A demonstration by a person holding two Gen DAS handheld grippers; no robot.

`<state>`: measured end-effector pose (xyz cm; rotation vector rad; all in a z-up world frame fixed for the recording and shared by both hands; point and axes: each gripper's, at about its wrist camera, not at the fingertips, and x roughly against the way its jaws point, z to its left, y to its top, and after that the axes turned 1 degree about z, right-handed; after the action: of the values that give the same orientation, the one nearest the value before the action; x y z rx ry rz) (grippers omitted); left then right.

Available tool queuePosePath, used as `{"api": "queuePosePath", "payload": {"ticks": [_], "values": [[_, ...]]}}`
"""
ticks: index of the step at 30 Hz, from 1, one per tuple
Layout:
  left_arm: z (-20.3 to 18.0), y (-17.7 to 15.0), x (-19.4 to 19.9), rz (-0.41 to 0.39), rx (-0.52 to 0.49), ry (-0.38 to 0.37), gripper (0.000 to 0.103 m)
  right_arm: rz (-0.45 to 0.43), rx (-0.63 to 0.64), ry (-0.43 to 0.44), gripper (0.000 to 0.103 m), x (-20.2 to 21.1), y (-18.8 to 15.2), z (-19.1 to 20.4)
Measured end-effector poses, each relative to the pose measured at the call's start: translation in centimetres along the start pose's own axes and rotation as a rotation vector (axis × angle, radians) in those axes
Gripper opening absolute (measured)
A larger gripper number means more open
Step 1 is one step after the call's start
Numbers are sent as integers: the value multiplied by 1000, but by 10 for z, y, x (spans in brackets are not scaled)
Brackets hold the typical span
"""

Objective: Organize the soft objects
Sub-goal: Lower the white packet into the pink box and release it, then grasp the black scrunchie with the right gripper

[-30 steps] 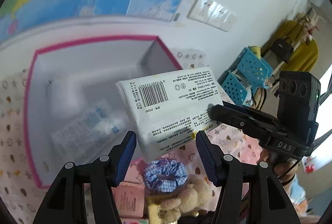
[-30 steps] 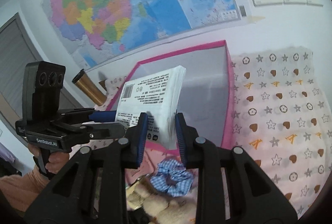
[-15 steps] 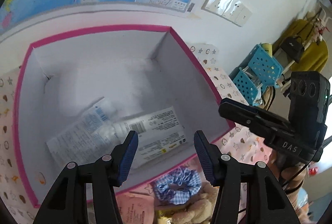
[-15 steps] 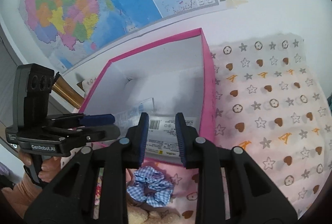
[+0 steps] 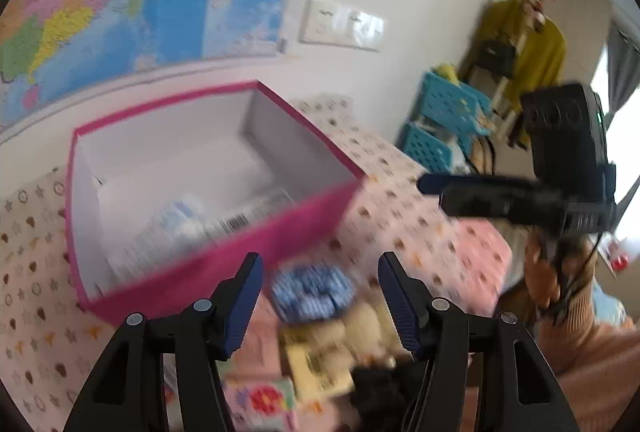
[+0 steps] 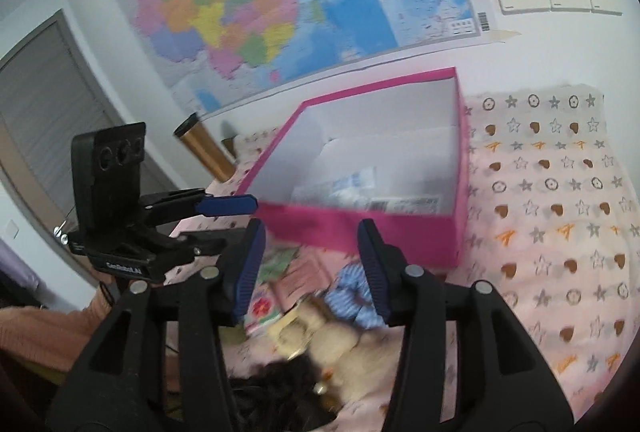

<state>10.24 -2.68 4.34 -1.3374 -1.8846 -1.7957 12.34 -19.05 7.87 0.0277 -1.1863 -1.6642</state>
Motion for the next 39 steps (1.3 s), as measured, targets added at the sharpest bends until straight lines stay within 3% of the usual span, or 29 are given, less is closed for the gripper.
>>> {"api": "queuePosePath", "payload": {"ticks": [5, 11, 13, 17, 21, 24, 30, 31, 34, 39], "values": [[-18, -39, 6, 43, -40, -57, 61, 3, -9, 37, 53, 17, -24, 15], [-31, -84, -1, 132, -53, -90, 61, 43, -27, 18, 57, 23, -56, 24], [-34, -100, -5, 164, -40, -121, 61, 74, -25, 1, 65, 20, -69, 26], [-40, -124, -19, 223, -17, -148, 61, 174, -24, -44, 66, 1, -99, 26], [-44, -135, -31, 255, -7, -144, 61, 292, -73, -98, 66, -31, -130, 13], [-48, -137, -32, 261, 1, -170, 61, 344, -119, -92, 66, -48, -146, 4], [-50, -142, -43, 292, 21, -165, 59, 329, -133, -66, 66, -58, -157, 2], [-52, -142, -47, 296, 21, -166, 58, 324, -123, -67, 64, -58, -157, 3], [-53, -143, -54, 315, 25, -157, 52, 324, -108, -87, 36, -59, -158, 3], [-50, -142, -61, 312, 47, -150, 34, 299, -94, -85, 31, -57, -157, 5]]}}
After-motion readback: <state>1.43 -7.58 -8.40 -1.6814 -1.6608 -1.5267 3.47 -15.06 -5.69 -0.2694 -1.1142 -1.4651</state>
